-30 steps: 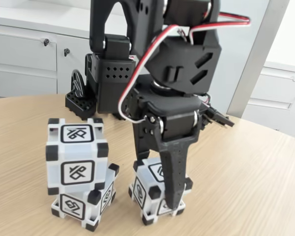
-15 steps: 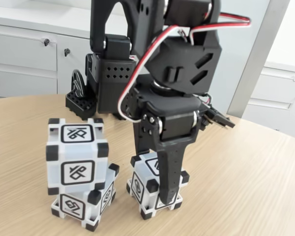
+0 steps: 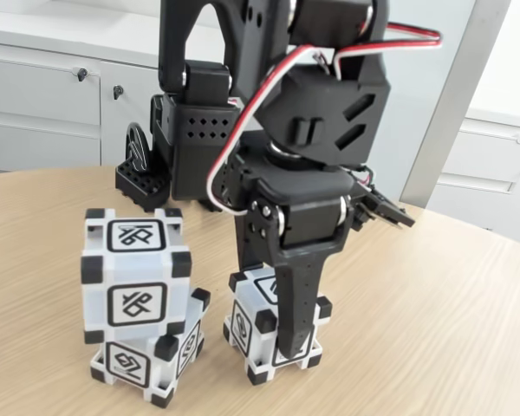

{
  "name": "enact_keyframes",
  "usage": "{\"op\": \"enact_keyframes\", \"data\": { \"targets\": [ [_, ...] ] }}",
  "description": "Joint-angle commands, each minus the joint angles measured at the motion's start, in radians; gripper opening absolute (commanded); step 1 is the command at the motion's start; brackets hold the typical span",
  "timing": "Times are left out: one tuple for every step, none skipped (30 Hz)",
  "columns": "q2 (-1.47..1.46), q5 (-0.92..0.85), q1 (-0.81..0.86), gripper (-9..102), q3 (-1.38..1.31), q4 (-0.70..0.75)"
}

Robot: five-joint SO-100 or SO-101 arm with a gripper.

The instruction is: Stack cubes from left to right.

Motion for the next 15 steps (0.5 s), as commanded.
{"op": "enact_keyframes", "data": {
  "targets": [
    [0.026, 0.009, 0.008, 14, -0.040, 0.006],
    [0.026, 0.011, 0.008, 14, -0.040, 0.006],
    [0.028, 0.012, 0.008, 14, -0.041, 0.006],
    [0.031, 0.015, 0.008, 14, -0.043, 0.006],
    [0.040, 0.020, 0.008, 14, -0.043, 0.008],
    [0.060, 0.025, 0.008, 14, -0.043, 0.008],
    [0.087, 0.031, 0.008, 14, -0.043, 0.009],
    [0.124, 0.037, 0.009, 14, -0.043, 0.009],
    [0.167, 0.044, 0.009, 14, -0.043, 0.009],
    [0.212, 0.051, 0.009, 14, -0.043, 0.011],
    [0.258, 0.058, 0.009, 14, -0.041, 0.011],
    [0.302, 0.063, 0.009, 14, -0.041, 0.011],
    [0.347, 0.069, 0.009, 14, -0.041, 0.011],
    [0.387, 0.074, 0.009, 14, -0.041, 0.011],
    [0.422, 0.077, 0.009, 14, -0.041, 0.011]
  ]
}}
